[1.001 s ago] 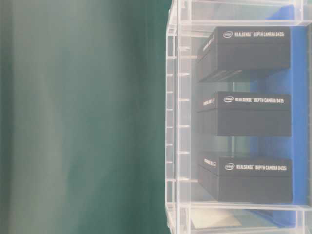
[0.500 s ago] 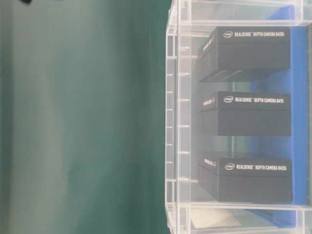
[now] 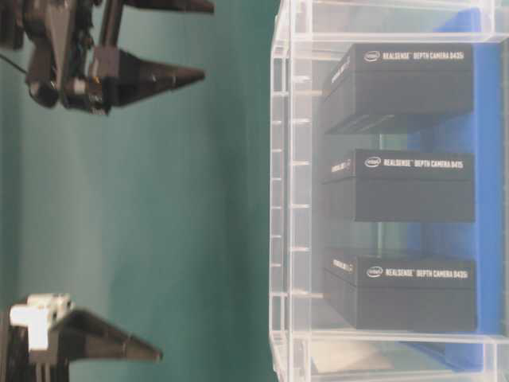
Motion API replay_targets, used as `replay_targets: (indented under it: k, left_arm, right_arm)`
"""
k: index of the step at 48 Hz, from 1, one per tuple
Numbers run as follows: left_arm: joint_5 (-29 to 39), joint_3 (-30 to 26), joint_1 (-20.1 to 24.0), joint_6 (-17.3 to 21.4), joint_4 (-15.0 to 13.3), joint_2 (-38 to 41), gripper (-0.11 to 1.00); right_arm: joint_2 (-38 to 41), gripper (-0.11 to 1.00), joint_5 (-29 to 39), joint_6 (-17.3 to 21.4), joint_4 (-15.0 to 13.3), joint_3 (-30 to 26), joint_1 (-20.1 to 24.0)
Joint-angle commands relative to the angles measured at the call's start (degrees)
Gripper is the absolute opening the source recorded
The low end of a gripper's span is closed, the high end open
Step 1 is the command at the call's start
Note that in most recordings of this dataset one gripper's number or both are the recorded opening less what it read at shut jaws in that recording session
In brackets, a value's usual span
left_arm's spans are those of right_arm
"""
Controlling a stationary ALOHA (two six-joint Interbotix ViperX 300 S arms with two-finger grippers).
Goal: Take the box out of the case with both arms.
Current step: 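Move both open grippers above the case toward the outer black boxes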
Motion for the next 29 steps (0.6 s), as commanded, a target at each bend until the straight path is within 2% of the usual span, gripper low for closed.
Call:
replay_targets:
  k: [1,14,29]
  left_arm:
    - [-0.1,-4.3,-0.2,0.5,0.2,1.8,0.88]
    - [-0.1,-11.5,-0.2,1.8,0.2,8.6,0.88]
    - [-0.6,-12.7,-0.2,1.4,0.8,10.8,0.88]
  right_arm:
    - [0.6,0.97,-0.4,0.2,-0.1,-3.0,0.4]
    - [3.9,0.97,-0.4,0.3,1.1,-6.3,0.8]
    - [6.0,0.97,-0.4,0.7,1.3,-8.3,0.9]
